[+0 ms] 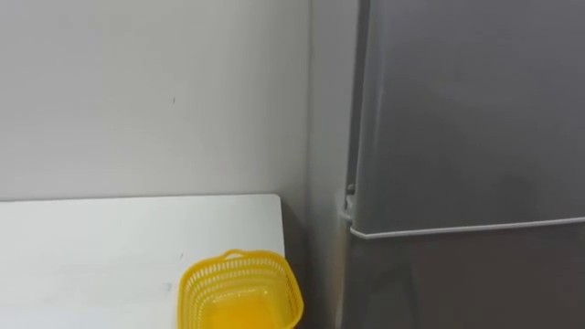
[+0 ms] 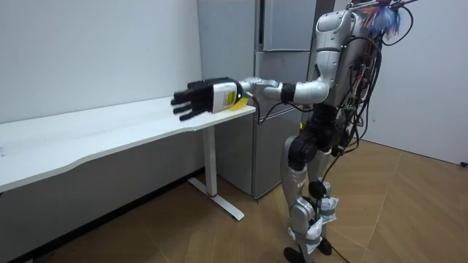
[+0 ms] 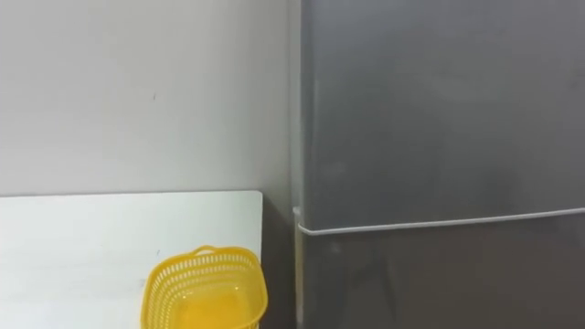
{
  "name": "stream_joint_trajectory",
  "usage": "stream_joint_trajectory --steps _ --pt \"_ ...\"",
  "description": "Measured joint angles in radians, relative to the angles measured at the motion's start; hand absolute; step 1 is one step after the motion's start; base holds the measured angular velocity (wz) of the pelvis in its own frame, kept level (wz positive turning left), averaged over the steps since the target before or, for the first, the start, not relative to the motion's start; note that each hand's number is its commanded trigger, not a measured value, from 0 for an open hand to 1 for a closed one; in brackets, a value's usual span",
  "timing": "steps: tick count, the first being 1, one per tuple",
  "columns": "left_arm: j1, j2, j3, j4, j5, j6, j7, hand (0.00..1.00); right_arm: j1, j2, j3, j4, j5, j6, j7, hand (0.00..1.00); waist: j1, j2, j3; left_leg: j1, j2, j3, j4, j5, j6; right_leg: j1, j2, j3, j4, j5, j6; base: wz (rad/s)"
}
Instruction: Retrieve from the upper fridge
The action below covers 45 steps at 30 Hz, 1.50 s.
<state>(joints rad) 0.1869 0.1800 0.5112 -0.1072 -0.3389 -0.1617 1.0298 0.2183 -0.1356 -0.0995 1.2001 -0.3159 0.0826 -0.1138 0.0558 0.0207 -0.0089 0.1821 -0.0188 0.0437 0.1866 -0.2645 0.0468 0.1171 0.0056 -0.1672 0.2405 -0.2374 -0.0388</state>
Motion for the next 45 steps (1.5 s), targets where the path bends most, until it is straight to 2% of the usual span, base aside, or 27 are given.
stream_joint_trajectory --steps 3,7,10,12,14,17,20,23,28,30,32,36,43,45 --pt "0.001 0.002 -0.001 -0.139 0.027 0.0 -0.047 0.0 0.003 0.0 0.0 0.008 -0.003 0.003 0.027 0.0 -0.005 0.002 0.0015 -0.014 -0.003 -0.009 0.004 0.001 0.001 -0.009 -0.002 -0.005 0.003 0.0 0.0 0.05" --pt "0.002 0.002 -0.005 -0.228 0.028 0.001 -0.149 0.0 0.005 0.0 -0.002 0.011 -0.003 0.0 0.05 0.0 -0.024 0.0 0.0046 -0.013 -0.004 -0.018 0.014 0.001 0.001 0.002 -0.004 -0.016 -0.002 0.0 0.0 0.1" --pt "-0.007 0.004 -0.043 -0.299 0.038 0.003 -0.241 0.0 -0.012 0.0 -0.008 0.027 -0.006 -0.001 0.074 0.0 -0.047 -0.002 0.0077 -0.016 -0.004 -0.026 0.018 0.001 0.001 0.009 -0.003 -0.023 -0.019 0.003 0.001 0.08" --pt "-0.033 0.005 -0.084 -0.335 0.035 0.005 -0.326 0.0 -0.026 -0.001 -0.009 0.038 -0.005 -0.001 0.1 0.0 -0.053 0.0 0.0115 -0.017 -0.004 -0.027 0.017 0.001 0.001 0.008 -0.003 -0.023 -0.019 0.003 0.001 0.0" --pt "-0.047 0.013 -0.133 -0.348 0.035 0.005 -0.38 0.0 -0.034 -0.001 -0.008 0.039 -0.004 0.0 0.115 0.0 -0.058 0.003 0.0128 -0.018 -0.004 -0.028 0.015 0.001 0.001 0.005 -0.003 -0.024 -0.017 0.003 0.001 0.0" --pt "-0.065 0.018 -0.201 -0.373 0.035 0.011 -0.478 0.0 -0.062 -0.002 -0.01 0.044 -0.005 -0.01 0.12 0.0 -0.085 0.006 0.0191 -0.024 -0.003 -0.03 0.016 0.001 0.001 0.002 -0.003 -0.027 -0.019 0.003 0.001 0.02" --pt "-0.09 0.023 -0.277 -0.389 0.022 0.011 -0.588 0.0 -0.081 -0.008 -0.006 0.056 -0.001 -0.022 0.117 0.0 -0.103 0.0 0.0177 -0.031 -0.004 -0.033 0.017 0.001 0.001 0.003 -0.004 -0.033 -0.019 0.003 0.001 0.04" --pt "-0.109 0.023 -0.324 -0.389 0.02 0.034 -0.68 0.0 -0.086 -0.009 -0.002 0.061 0.002 -0.032 0.117 0.0 -0.11 -0.002 0.0202 -0.032 -0.003 -0.026 0.018 0.002 0.001 0.002 -0.004 -0.03 -0.02 0.003 0.0 -0.04" --pt "-0.13 0.023 -0.413 -0.389 0.018 0.062 -0.8 0.0 -0.09 -0.013 0.019 0.073 -0.005 -0.038 0.117 0.0 -0.114 0.0 0.0185 -0.042 -0.003 -0.017 0.018 0.002 0.001 -0.017 -0.004 -0.024 -0.021 0.004 0.001 -0.03" --pt "-0.135 0.024 -0.45 -0.389 0.017 0.097 -0.86 0.0 -0.091 -0.012 0.044 0.074 -0.006 -0.037 0.119 0.0 -0.121 0.002 0.0158 -0.049 -0.003 -0.018 0.018 0.002 0.001 -0.016 -0.004 -0.024 -0.021 0.004 0.001 -0.02" --pt "-0.142 0.024 -0.459 -0.389 0.018 0.118 -0.897 0.0 -0.09 -0.013 0.051 0.083 -0.006 -0.037 0.123 0.0 -0.138 0.002 0.0162 -0.049 -0.002 -0.018 0.018 0.002 0.001 -0.017 -0.004 -0.024 -0.021 0.004 0.001 0.0" --pt "-0.163 0.026 -0.476 -0.389 0.004 0.148 -0.966 0.0 -0.085 -0.014 0.07 0.086 -0.006 -0.024 0.129 0.0 -0.145 0.004 0.0148 -0.047 -0.002 -0.019 0.018 0.002 0.001 -0.014 -0.003 -0.022 -0.021 0.004 0.001 -0.01" --pt "-0.196 0.029 -0.499 -0.39 -0.005 0.17 -1.032 0.0 -0.084 -0.017 0.078 0.103 -0.005 0.006 0.128 0.0 -0.158 0.002 0.0148 -0.044 -0.002 -0.018 0.018 0.002 0.001 -0.011 -0.002 -0.019 -0.021 0.004 0.0 0.0" --pt "-0.196 0.029 -0.515 -0.392 -0.005 0.187 -1.058 0.0 -0.087 -0.02 0.077 0.111 -0.007 0.007 0.128 0.0 -0.16 0.006 0.0121 -0.038 -0.002 -0.01 0.018 0.002 0.001 -0.014 -0.001 -0.012 -0.027 0.004 0.0 -0.05"
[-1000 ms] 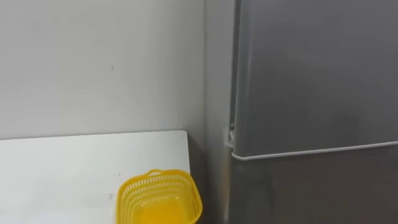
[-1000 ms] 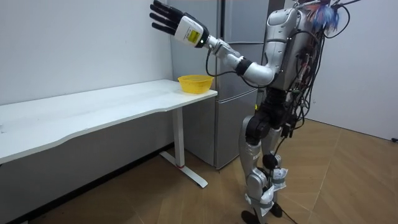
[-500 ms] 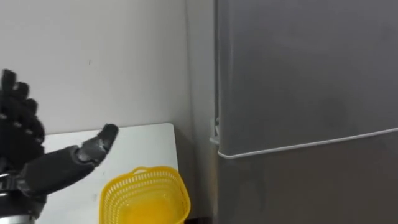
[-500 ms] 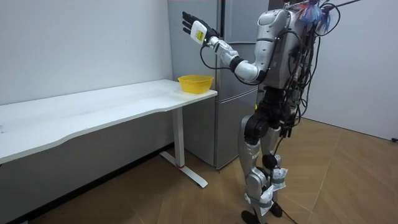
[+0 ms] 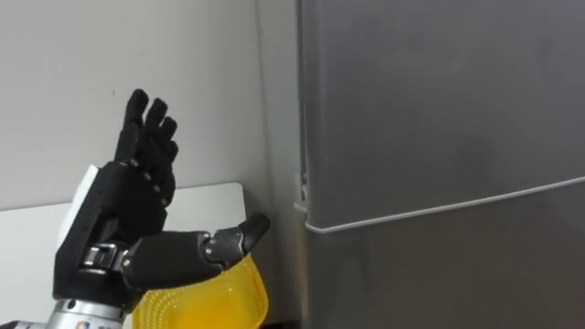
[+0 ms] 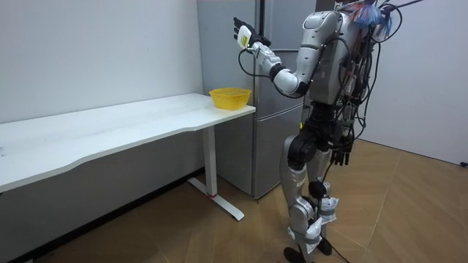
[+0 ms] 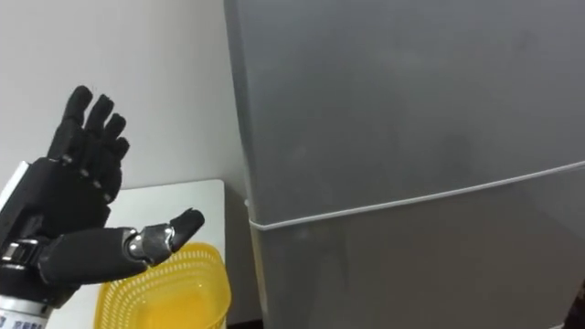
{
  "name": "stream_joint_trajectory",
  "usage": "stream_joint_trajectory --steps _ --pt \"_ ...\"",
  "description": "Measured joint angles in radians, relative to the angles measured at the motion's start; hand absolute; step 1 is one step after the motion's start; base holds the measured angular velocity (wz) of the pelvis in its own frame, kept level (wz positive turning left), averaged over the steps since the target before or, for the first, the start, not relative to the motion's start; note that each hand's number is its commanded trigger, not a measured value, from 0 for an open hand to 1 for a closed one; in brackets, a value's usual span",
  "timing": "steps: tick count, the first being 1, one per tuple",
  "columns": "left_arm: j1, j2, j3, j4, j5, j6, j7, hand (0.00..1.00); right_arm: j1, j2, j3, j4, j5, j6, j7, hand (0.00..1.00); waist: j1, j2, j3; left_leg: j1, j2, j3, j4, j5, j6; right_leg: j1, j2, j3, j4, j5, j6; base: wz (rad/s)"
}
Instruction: Retrieve from the upper fridge
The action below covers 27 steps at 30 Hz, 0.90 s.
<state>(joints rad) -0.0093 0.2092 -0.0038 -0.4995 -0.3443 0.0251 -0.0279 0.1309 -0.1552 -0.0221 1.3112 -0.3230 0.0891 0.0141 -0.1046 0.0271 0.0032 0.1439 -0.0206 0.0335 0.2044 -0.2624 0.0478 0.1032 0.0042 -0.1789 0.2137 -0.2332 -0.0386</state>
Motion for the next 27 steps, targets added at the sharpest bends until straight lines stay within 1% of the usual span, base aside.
stream_joint_trajectory --steps 1,2,3,8,14,18,23,27 --pt "0.0 0.0 -0.002 0.0 0.0 0.005 -0.008 0.0 0.0 0.0 0.0 0.0 -0.001 0.001 0.001 0.0 0.0 0.001 -0.0009 0.002 0.0 0.003 0.0 0.0 0.0 0.002 0.001 0.002 -0.001 0.0 0.0 -0.1" --pt "0.0 0.0 -0.004 0.0 0.0 0.012 -0.027 0.0 -0.001 -0.001 0.0 0.001 -0.001 0.002 0.003 0.0 0.0 0.005 -0.0043 0.003 0.002 0.008 0.0 0.0 0.0 0.003 0.002 0.005 -0.002 0.001 0.0 -0.1" --pt "-0.002 0.0 -0.006 -0.001 -0.001 0.017 -0.044 0.0 -0.002 -0.004 0.0 0.004 -0.001 0.004 0.008 0.0 -0.001 0.009 -0.0058 0.005 0.003 0.014 0.0 0.0 0.0 0.004 0.003 0.01 -0.004 0.004 0.0 -0.11" --pt "-0.023 0.0 -0.032 -0.001 -0.014 0.021 -0.08 0.0 -0.004 -0.006 0.002 0.008 0.0 0.014 0.022 0.0 -0.003 0.012 -0.0048 0.006 0.006 0.02 -0.002 0.0 0.0 0.004 0.006 0.011 -0.006 0.007 -0.002 -0.03" --pt "-0.025 0.0 -0.065 0.0 -0.015 0.024 -0.135 0.0 -0.014 -0.006 0.002 0.009 -0.001 0.016 0.032 0.0 -0.006 0.013 -0.0026 0.005 0.008 0.024 -0.004 0.0 0.0 0.003 0.007 0.012 -0.008 0.008 -0.003 0.0" --pt "-0.026 0.0 -0.08 0.0 -0.014 0.047 -0.162 0.0 -0.03 -0.006 0.002 0.01 -0.001 0.02 0.031 0.0 -0.012 0.017 0.0005 0.005 0.008 0.037 -0.005 0.0 0.0 0.001 0.007 0.016 -0.008 0.008 -0.003 -0.03" --pt "-0.026 0.0 -0.082 0.001 -0.014 0.058 -0.183 0.0 -0.04 -0.006 0.002 0.009 0.0 0.02 0.029 0.0 -0.031 0.018 0.0011 0.005 0.008 0.041 -0.006 0.0 0.0 0.004 0.007 0.019 -0.008 0.008 -0.003 -0.02" --pt "-0.026 0.0 -0.102 0.001 -0.014 0.059 -0.188 0.0 -0.04 -0.01 0.002 0.009 0.0 0.017 0.029 0.0 -0.032 0.025 0.0061 0.007 0.008 0.046 -0.007 0.0 -0.001 0.009 0.008 0.03 -0.008 0.008 -0.003 -0.06"
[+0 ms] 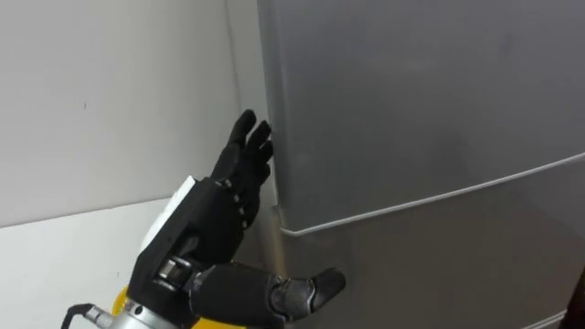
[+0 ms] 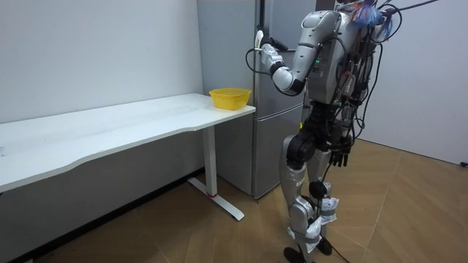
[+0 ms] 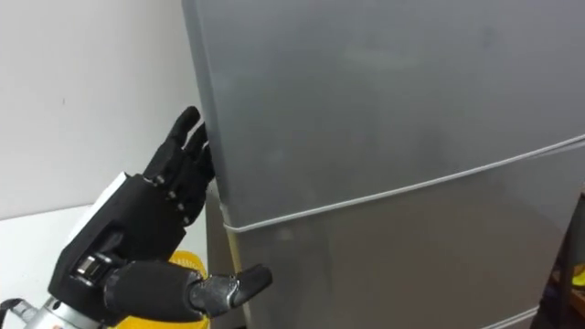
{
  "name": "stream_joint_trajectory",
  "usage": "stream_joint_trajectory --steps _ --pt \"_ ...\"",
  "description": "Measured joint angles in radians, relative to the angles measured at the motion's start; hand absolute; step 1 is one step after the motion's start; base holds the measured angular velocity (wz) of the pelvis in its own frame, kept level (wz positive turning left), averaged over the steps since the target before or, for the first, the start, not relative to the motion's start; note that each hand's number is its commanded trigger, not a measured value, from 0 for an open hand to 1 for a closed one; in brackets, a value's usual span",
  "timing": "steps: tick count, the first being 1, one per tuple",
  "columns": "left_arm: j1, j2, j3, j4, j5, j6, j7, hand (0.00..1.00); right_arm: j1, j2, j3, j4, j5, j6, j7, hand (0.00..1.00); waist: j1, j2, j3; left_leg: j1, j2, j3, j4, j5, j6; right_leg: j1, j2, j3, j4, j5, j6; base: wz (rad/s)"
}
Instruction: Retrieve from the upper fridge
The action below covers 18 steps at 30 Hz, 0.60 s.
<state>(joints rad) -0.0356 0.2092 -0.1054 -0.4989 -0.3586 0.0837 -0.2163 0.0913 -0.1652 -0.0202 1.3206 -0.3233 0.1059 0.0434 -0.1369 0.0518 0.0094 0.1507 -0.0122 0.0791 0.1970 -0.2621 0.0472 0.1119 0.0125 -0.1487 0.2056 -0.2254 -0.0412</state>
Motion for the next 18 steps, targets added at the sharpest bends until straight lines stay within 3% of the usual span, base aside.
stream_joint_trajectory --steps 10,11,12,13,18 --pt "-0.003 0.0 -0.016 0.009 0.0 0.0 -0.01 0.0 -0.001 -0.001 0.001 0.005 0.0 -0.005 0.0 0.0 -0.009 -0.001 0.0028 0.001 0.001 0.0 -0.004 0.0 0.0 -0.001 0.003 0.011 -0.002 0.0 0.0 -0.01" --pt "-0.003 0.0 -0.017 0.009 0.0 0.0 -0.011 0.64 -0.001 -0.001 0.001 0.005 0.0 -0.005 0.0 0.0 -0.009 -0.001 0.0029 0.002 0.001 0.0 -0.006 0.0 0.0 -0.001 0.003 0.011 -0.002 0.0 0.0 0.0" --pt "-0.003 0.0 -0.017 0.009 0.0 0.0 -0.011 0.78 -0.001 -0.001 0.001 0.005 0.0 -0.005 0.0 0.0 -0.009 -0.001 0.0029 0.003 0.001 0.0 -0.007 0.0 0.0 -0.002 0.004 0.011 -0.001 0.0 0.0 0.0" --pt "-0.003 0.001 -0.018 0.01 0.0 0.0 -0.01 1.0 -0.001 -0.001 0.002 0.005 0.0 -0.005 0.0 0.0 -0.01 -0.001 0.0029 0.002 0.001 0.0 -0.008 0.0 0.0 -0.003 0.004 0.012 -0.001 0.0 0.0 0.0" --pt "-0.003 0.001 -0.012 0.01 0.0 0.0 0.014 1.0 -0.002 -0.003 0.038 0.005 -0.001 -0.002 -0.001 0.0 -0.01 -0.004 0.0045 0.0 0.001 0.0 -0.008 0.0 0.0 -0.007 0.005 0.013 0.0 0.0 0.0 0.01"
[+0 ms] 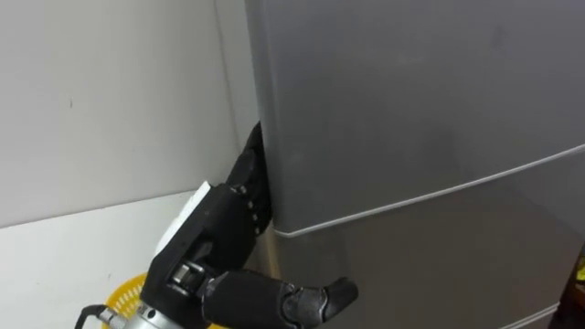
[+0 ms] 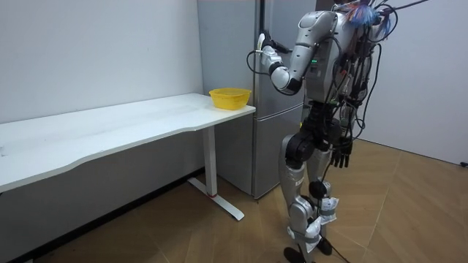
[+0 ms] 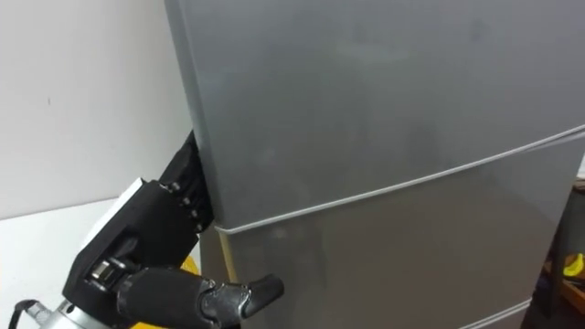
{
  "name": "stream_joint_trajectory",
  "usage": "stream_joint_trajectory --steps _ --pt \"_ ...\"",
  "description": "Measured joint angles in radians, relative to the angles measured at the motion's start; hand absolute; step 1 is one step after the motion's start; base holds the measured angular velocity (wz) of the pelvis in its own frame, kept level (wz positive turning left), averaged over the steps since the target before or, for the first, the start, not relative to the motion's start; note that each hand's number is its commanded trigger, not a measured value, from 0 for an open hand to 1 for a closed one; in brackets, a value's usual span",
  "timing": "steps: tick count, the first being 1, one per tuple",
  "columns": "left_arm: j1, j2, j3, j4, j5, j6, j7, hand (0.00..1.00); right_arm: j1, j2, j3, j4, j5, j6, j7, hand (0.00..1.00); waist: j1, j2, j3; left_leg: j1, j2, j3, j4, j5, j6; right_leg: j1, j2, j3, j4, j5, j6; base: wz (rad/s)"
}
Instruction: Retrieve from the upper fridge
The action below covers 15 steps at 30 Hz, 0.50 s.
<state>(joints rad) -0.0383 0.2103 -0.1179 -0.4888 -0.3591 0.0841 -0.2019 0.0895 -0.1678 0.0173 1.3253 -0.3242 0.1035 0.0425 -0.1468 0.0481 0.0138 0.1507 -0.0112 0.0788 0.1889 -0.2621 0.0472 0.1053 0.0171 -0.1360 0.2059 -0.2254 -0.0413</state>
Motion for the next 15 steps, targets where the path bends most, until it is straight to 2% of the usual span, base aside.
stream_joint_trajectory --steps 1,2,3,5,8,15 --pt "0.0 0.0 0.006 0.0 0.0 0.0 0.004 0.91 0.0 0.0 0.0 0.0 0.0 0.0 0.0 0.0 0.0 0.0 0.0001 0.0 0.0 0.0 0.0 0.0 0.0 0.0 0.0 0.0 0.0 0.0 0.0 0.0" --pt "-0.001 0.0 0.018 0.0 0.0 0.0 0.013 0.11 0.0 0.0 0.0 0.0 0.0 0.0 0.0 0.0 0.0 -0.001 0.0004 -0.001 0.0 0.0 0.0 0.0 0.0 -0.001 0.0 0.0 0.0 0.0 0.0 0.0" --pt "-0.006 0.0 0.022 0.0 0.0 0.0 0.018 0.0 0.0 0.0 0.001 0.0 0.0 0.002 0.0 0.0 0.001 -0.001 0.0004 -0.001 0.0 0.0 0.0 0.0 0.0 0.0 0.0 0.0 -0.001 0.0 0.0 0.0" --pt "-0.012 0.002 0.019 0.0 -0.001 0.0 0.014 0.0 -0.001 0.0 0.001 -0.001 0.0 0.004 0.0 0.0 0.002 -0.002 0.0004 -0.001 0.0 0.0 -0.001 0.0 0.0 0.0 0.0 0.0 -0.001 0.0 0.0 0.0" --pt "-0.013 0.007 -0.025 0.0 -0.001 0.001 -0.005 0.0 -0.005 0.0 0.003 -0.002 0.0 0.005 0.0 0.0 0.001 -0.001 0.0003 -0.001 0.0 0.0 -0.001 0.0 0.0 -0.001 0.0 0.003 -0.001 0.0 0.0 -0.02" --pt "-0.019 0.009 -0.024 -0.001 -0.001 0.001 -0.008 0.0 -0.007 -0.009 0.003 -0.003 0.0 0.006 0.003 0.0 -0.006 0.0 -0.001 -0.001 0.0 0.0 0.0 0.0 0.0 0.0 0.001 0.004 -0.001 0.0 0.0 0.0"
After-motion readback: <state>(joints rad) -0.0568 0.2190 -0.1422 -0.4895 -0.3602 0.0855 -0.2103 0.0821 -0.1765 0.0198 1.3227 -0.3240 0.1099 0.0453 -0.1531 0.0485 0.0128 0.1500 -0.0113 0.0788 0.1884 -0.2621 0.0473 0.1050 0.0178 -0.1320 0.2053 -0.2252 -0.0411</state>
